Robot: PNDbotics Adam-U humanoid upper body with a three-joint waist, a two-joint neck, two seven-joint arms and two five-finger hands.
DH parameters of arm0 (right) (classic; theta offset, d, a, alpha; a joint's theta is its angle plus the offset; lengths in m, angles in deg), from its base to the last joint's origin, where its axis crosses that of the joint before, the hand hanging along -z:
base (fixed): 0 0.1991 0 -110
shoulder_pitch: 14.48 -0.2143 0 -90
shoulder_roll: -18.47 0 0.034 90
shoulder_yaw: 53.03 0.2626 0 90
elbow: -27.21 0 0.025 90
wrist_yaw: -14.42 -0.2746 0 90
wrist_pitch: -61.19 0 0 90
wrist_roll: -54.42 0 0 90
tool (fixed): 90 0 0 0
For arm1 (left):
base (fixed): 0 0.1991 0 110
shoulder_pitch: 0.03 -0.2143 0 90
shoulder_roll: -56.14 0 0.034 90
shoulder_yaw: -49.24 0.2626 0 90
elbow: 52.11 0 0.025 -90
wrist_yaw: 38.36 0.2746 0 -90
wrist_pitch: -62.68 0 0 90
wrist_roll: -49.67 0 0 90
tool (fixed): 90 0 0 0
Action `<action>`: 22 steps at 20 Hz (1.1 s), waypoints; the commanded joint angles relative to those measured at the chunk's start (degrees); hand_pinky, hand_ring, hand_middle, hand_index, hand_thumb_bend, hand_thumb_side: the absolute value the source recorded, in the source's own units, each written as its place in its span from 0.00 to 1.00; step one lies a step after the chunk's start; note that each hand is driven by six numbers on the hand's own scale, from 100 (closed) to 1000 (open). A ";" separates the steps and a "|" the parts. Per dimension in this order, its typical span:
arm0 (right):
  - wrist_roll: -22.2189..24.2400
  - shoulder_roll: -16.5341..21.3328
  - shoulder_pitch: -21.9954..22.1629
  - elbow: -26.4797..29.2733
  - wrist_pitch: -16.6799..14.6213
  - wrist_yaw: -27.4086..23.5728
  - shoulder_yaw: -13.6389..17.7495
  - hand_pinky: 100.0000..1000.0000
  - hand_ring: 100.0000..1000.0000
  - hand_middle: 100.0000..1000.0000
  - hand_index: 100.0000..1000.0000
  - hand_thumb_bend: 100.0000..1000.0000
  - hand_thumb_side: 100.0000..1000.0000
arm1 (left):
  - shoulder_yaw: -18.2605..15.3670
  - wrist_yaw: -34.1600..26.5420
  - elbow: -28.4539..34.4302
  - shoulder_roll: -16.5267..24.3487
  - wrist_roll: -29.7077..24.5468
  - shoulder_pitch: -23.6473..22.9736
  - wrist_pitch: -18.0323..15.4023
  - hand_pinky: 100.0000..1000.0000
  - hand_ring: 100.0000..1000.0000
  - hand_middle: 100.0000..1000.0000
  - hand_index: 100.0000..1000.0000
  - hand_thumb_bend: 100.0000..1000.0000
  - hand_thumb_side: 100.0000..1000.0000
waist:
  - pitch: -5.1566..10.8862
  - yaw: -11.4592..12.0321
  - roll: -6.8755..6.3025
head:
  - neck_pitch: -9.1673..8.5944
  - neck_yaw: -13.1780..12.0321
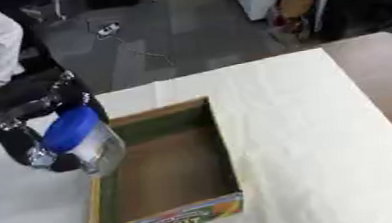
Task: Pick up objects on the table and place them in the box.
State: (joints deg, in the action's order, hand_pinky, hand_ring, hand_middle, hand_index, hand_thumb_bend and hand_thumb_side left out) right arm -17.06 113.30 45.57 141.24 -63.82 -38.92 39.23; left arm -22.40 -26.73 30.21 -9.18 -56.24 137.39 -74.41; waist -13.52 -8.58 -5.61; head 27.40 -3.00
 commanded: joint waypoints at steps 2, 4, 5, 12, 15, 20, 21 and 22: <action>-0.20 0.23 -1.39 0.56 0.59 -0.31 0.14 0.25 0.26 0.37 0.75 0.00 1.00 | -0.46 0.63 -0.14 0.86 0.35 0.75 -1.41 0.04 0.09 0.15 0.40 0.11 0.81 | 0.63 -0.24 0.01 | -1.30 -0.30; -0.31 0.19 -1.52 0.56 0.71 -0.35 0.16 0.25 0.26 0.37 0.75 0.00 1.00 | -0.24 1.77 -0.41 0.78 -0.41 0.76 -0.75 0.35 0.45 0.59 0.74 0.27 0.95 | 0.58 -0.34 -0.07 | -1.45 -0.16; -0.38 0.17 -1.57 0.56 0.73 -0.37 0.18 0.25 0.26 0.37 0.75 0.00 1.00 | -0.08 2.66 -0.55 0.81 -1.26 0.76 -0.28 0.61 0.63 0.78 0.85 0.45 1.00 | 0.56 -0.38 -0.10 | -1.58 -0.06; -1.42 0.00 -1.68 0.56 0.81 -0.35 0.69 0.25 0.26 0.37 0.75 0.00 1.00 | -0.06 5.23 -0.31 0.32 -5.64 1.01 0.76 1.00 1.00 1.00 1.00 0.95 1.00 | 0.55 -0.42 -0.16 | -2.61 0.40; -1.47 -0.05 -1.77 0.56 0.84 -0.35 0.59 0.25 0.26 0.37 0.75 0.00 1.00 | -0.44 4.88 -0.11 0.17 -4.80 1.14 0.44 1.00 1.00 1.00 1.00 0.99 1.00 | 0.57 -0.45 -0.17 | -2.79 0.48; -1.31 0.22 -1.22 0.56 0.82 -0.09 0.71 0.25 0.26 0.37 0.75 0.00 1.00 | -1.70 -0.81 3.04 1.32 7.11 -1.05 -1.26 0.81 0.82 0.95 0.93 0.49 1.00 | 0.63 0.46 -0.12 | -3.88 0.95; -1.36 0.44 -0.77 0.56 0.69 0.09 0.89 0.25 0.26 0.37 0.75 0.00 1.00 | -1.30 -3.23 5.49 2.15 9.66 -2.73 -2.05 0.58 0.61 0.79 0.81 0.27 0.91 | 0.84 1.16 -0.06 | -4.71 1.42; -1.43 0.72 -0.22 0.56 0.44 0.34 1.14 0.25 0.26 0.37 0.75 0.00 1.00 | -1.13 -5.73 8.71 3.39 11.76 -4.59 -3.37 0.57 0.59 0.75 0.78 0.25 0.88 | 1.02 1.87 0.05 | -5.65 2.05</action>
State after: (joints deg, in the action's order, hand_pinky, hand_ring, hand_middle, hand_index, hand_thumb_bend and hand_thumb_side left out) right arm -18.43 112.71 45.75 141.23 -63.17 -38.87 39.81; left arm -22.77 -29.96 35.95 -8.76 -47.20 132.30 -76.81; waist -13.77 -6.39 -5.85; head 23.08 -1.73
